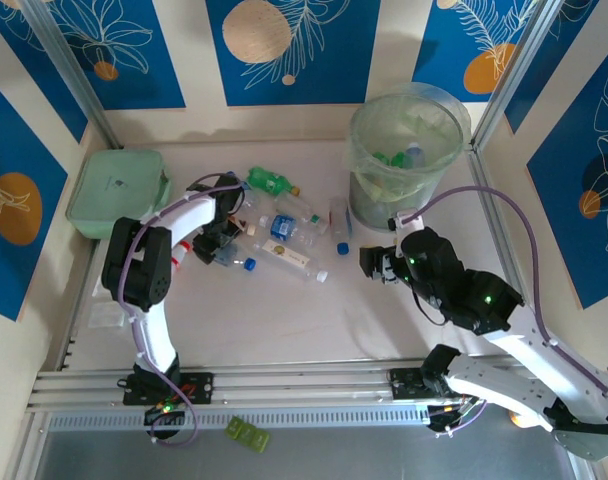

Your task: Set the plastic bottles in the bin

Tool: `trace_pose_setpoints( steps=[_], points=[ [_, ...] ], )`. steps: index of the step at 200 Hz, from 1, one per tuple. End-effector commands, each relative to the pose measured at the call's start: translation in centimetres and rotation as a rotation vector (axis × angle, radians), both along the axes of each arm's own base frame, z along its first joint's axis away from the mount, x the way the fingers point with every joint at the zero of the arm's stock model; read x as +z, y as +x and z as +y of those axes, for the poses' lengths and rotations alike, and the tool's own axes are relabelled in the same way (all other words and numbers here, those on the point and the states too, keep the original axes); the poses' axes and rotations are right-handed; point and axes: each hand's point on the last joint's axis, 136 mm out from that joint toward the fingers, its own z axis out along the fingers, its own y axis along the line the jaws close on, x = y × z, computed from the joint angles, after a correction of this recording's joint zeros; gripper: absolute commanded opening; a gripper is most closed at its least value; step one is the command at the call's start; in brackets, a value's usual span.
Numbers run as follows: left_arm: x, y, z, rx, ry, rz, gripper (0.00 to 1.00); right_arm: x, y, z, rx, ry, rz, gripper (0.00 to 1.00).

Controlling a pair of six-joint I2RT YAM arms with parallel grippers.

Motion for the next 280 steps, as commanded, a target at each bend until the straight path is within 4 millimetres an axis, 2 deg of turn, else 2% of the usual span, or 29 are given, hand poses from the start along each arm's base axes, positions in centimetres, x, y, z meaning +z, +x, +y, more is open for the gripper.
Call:
trace_pose_setpoints(
  steps=[1, 26, 48, 77, 101, 135, 160, 183, 200, 240, 263, 280],
  points=[
    [2.0, -0.8, 0.8, -0.014, 0.015, 0.004, 0.67, 1.8, -0.5, 0.0, 0.016, 0.046, -0.026, 0.72],
    [3.6, -1.4, 0.9, -0.026, 0.009, -0.027, 0.66, 2.3, -0.6, 0.0, 0.022, 0.046, -0.029, 0.72],
    [5.9, -1.9, 0.5, -0.055, -0.014, -0.079, 0.66, 2.6, -0.8, 0.0, 0.032, 0.055, -0.024, 0.72],
    [9.9, -2.1, -0.7, -0.135, -0.066, -0.197, 0.63, 3.5, -1.0, 0.1, 0.043, 0.074, -0.033, 0.72],
    [14.1, -1.9, -2.1, -0.228, -0.135, -0.359, 0.6, 4.4, -0.9, 0.5, 0.057, 0.09, -0.045, 0.72],
    [20.3, -1.6, -5.5, -0.41, -0.282, -0.669, 0.58, 5.5, -0.8, 1.2, 0.076, 0.124, -0.045, 0.72],
    [24.4, -2.5, -8.4, -0.56, -0.402, -0.846, 0.57, 6.1, -1.0, 1.8, 0.096, 0.177, -0.036, 0.72],
    [29.6, -3.9, -11.8, -0.752, -0.549, -1.077, 0.57, 6.6, -1.1, 2.2, 0.109, 0.227, -0.016, 0.72],
    [32.5, -5.1, -13.6, -0.84, -0.662, -1.195, 0.57, 7.1, -1.2, 2.4, 0.123, 0.276, 0.003, 0.72],
    [36.8, -8.0, -16.8, -1.0, -0.802, -1.362, 0.57, 8.8, -2.1, 4.3, 0.258, 0.453, 0.065, 0.73],
    [39.2, -10.2, -18.7, -1.108, -0.923, -1.456, 0.57, 9.9, -3.0, 5.6, 0.363, 0.553, 0.094, 0.79],
    [40.3, -11.5, -19.7, -1.168, -0.999, -1.498, 0.57, 10.8, -3.5, 6.3, 0.431, 0.614, 0.109, 0.84]
  ],
)
